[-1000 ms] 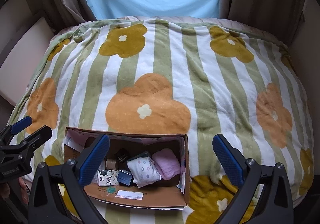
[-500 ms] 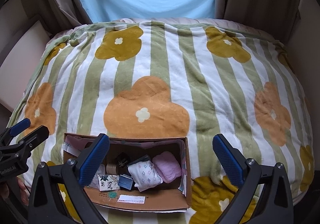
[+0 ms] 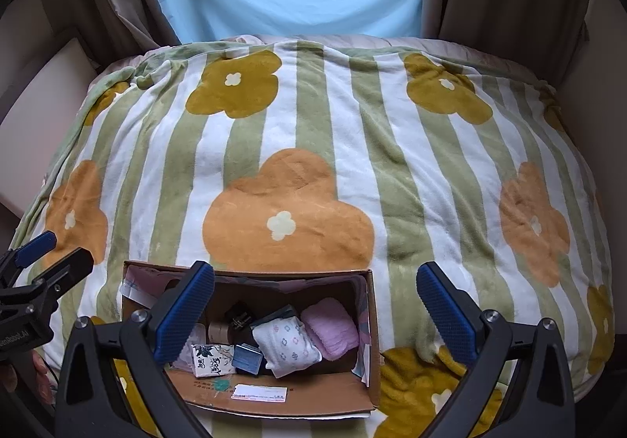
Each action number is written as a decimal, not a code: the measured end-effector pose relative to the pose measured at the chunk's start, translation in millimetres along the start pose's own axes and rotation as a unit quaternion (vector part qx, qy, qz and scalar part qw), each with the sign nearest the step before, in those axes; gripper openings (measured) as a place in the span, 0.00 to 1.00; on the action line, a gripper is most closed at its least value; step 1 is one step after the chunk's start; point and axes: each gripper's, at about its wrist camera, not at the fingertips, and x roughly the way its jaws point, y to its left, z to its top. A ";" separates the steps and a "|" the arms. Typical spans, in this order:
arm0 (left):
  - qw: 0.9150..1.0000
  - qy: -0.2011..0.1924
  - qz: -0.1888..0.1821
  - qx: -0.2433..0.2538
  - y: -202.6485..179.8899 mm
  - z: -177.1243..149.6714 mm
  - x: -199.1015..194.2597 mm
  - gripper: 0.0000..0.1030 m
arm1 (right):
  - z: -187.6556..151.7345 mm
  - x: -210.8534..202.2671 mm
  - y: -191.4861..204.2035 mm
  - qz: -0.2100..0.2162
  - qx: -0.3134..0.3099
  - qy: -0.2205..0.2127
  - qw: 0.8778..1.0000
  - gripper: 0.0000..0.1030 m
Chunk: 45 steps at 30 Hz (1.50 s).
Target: Organize objects
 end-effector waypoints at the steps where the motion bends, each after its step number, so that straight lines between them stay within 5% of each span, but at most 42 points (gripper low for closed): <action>1: 1.000 0.001 0.000 0.000 0.3 -0.6 0.6 1.00 | -0.3 0.2 1.0 0.000 -0.001 -0.001 1.000 0.99; 45: 1.000 -0.002 0.005 0.007 -15.6 4.7 12.7 1.00 | 11.5 12.6 -2.3 0.010 -0.011 -0.002 1.000 0.99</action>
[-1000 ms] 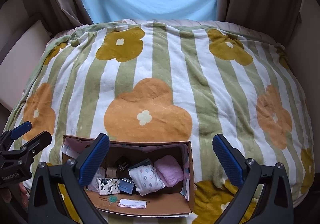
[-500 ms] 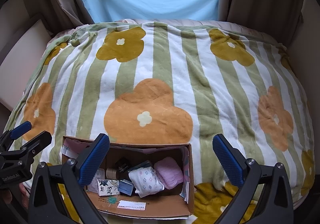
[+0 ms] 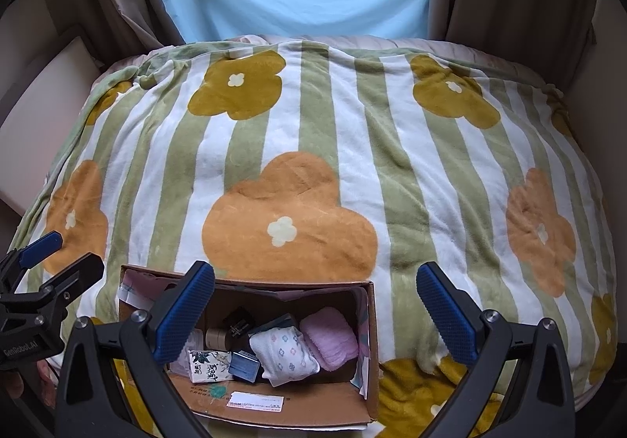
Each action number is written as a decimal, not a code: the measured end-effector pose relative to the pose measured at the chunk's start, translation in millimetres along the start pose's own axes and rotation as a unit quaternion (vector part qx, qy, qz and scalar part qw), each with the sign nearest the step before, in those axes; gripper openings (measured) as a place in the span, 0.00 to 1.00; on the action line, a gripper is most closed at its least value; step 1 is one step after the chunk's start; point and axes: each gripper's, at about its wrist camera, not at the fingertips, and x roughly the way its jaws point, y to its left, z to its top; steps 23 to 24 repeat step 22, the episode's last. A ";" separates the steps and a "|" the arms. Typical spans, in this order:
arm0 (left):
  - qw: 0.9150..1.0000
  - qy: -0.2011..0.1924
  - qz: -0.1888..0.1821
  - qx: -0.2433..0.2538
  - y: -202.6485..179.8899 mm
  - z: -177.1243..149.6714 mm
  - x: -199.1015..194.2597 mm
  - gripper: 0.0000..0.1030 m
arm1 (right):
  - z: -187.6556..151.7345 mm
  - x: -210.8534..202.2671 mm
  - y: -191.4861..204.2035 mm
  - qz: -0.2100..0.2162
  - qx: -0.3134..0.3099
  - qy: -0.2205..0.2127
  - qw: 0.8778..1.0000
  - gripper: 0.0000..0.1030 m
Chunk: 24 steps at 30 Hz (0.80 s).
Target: Organize objects
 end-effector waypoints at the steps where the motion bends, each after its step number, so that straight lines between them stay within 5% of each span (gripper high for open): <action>1: 1.000 -0.001 0.002 0.000 -0.2 0.1 -0.2 1.00 | -1.3 -0.3 -0.8 0.000 0.000 0.000 1.000 0.99; 24: 1.000 -0.016 0.002 -0.026 8.9 -2.2 -2.3 1.00 | 2.0 -0.1 -1.7 -0.001 -0.002 -0.004 1.000 0.99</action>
